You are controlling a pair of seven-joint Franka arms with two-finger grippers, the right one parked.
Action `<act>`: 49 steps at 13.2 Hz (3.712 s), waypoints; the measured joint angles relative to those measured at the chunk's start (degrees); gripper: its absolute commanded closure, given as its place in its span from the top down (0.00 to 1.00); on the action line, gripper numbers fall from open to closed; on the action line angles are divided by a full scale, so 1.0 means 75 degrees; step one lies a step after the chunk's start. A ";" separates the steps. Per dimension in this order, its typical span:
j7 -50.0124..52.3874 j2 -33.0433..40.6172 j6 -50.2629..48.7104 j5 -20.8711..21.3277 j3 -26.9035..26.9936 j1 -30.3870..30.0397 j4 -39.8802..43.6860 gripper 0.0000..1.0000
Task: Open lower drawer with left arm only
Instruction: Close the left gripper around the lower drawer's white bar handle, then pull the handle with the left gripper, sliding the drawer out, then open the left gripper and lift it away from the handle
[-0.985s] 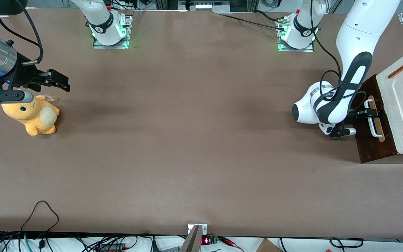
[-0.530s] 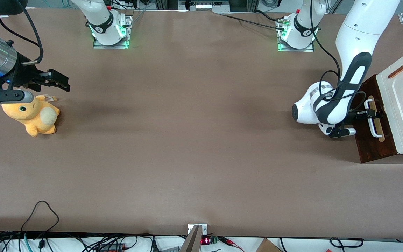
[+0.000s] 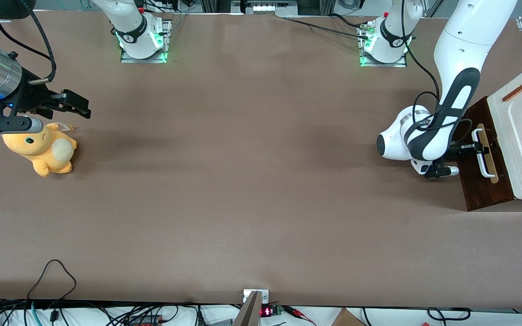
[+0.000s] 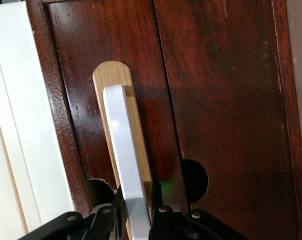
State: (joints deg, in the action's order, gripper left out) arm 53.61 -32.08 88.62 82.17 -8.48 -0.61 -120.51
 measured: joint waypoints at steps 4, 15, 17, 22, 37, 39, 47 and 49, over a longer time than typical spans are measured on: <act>0.0285 0.0000 -0.0008 -0.0001 -0.0008 0.0005 0.0011 0.00; 0.0331 0.0013 -0.0149 -0.0146 -0.0549 0.0012 0.0015 0.00; 0.0332 0.0041 -0.0207 -0.0255 -0.0794 0.0035 0.0025 0.00; 0.0332 0.0049 -0.0268 -0.0374 -0.1088 0.0144 0.0037 0.00; 0.0154 0.0807 -0.0089 -0.3170 -0.1894 0.0315 0.1301 1.00; 0.0125 0.1551 -0.0092 -0.4498 -0.2076 0.0407 0.1741 1.00; -0.3171 0.4216 -0.0108 -0.8595 -0.1280 0.0384 0.3108 1.00; -0.3767 0.4498 -0.0103 -1.0035 -0.0349 0.0352 0.3228 1.00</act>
State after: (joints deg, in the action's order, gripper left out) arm 25.35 1.66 87.85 6.91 -11.10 2.03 -96.30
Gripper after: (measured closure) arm 0.000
